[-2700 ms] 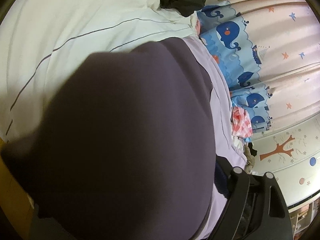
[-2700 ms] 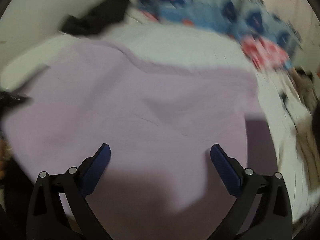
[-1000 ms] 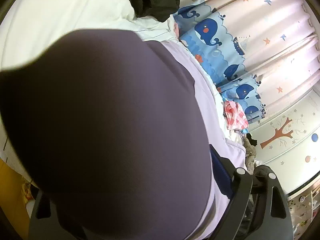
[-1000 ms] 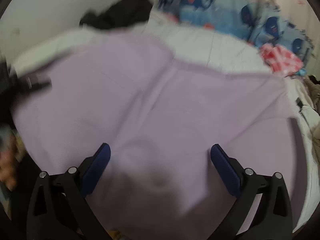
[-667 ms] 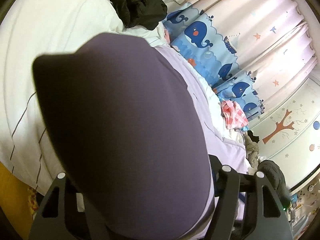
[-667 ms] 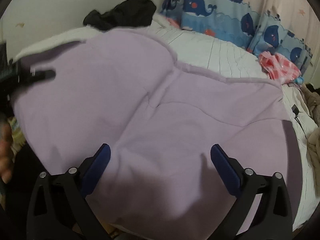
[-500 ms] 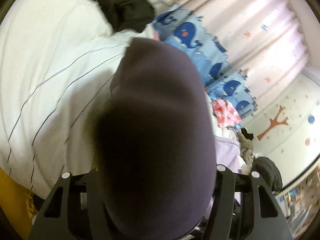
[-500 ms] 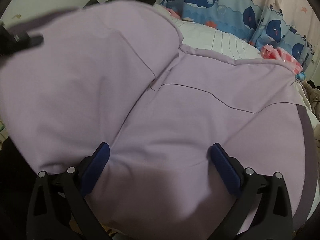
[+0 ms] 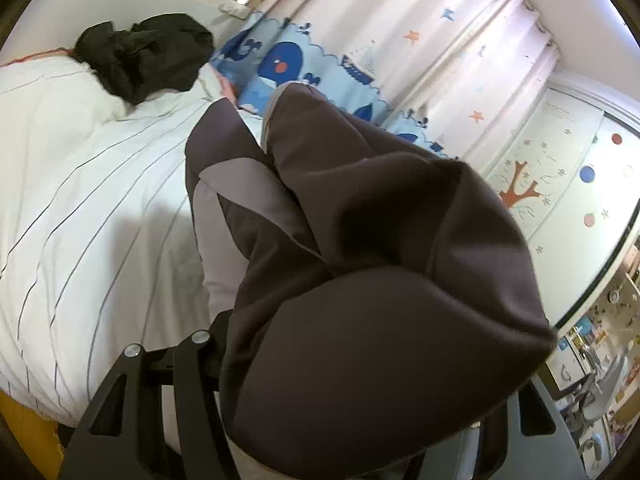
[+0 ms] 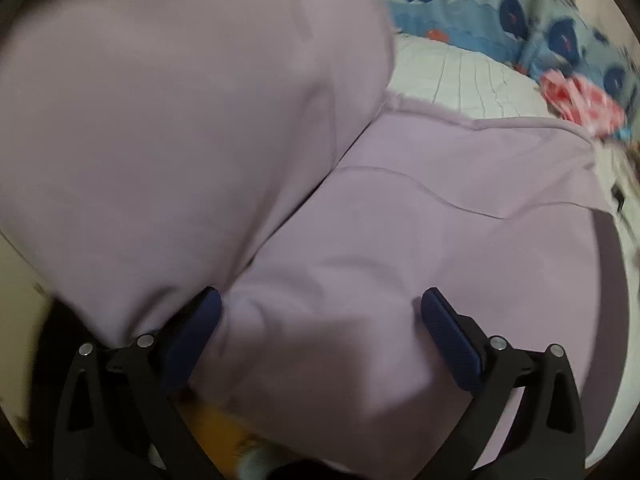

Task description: Fold large clothes

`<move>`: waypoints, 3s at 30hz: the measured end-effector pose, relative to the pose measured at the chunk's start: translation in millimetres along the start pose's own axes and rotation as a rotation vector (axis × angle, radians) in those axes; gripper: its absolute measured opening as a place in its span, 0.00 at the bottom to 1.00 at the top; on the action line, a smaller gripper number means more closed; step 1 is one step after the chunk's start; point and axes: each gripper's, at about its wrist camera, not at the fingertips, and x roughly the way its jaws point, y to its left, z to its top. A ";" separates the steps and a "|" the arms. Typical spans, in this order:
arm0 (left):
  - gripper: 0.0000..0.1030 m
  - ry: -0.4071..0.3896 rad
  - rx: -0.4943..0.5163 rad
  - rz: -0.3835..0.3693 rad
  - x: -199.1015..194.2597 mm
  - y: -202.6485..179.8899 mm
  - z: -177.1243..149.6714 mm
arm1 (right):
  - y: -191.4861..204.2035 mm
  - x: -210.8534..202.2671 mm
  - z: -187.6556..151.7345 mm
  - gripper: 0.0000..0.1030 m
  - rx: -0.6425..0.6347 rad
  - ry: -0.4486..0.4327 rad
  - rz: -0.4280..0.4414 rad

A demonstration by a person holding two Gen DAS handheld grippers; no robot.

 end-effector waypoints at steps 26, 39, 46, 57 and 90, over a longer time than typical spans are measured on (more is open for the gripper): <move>0.57 0.253 0.508 -0.066 160.1 -195.0 -86.4 | -295.2 -102.1 -85.7 0.94 0.917 -0.292 0.645; 0.60 0.282 0.730 0.036 171.7 -221.7 -128.4 | -212.1 -58.4 74.9 0.94 0.190 0.238 0.130; 0.60 0.422 0.622 -0.190 119.7 -191.2 -96.7 | -198.1 -59.4 54.4 0.93 0.019 0.284 -0.107; 0.77 0.503 -0.075 -0.153 152.5 -1.5 3.8 | -220.8 -57.2 8.9 0.93 0.128 0.197 -0.178; 0.68 0.385 -0.002 0.132 104.0 100.8 95.9 | -88.5 26.8 49.7 0.94 0.073 0.132 -0.007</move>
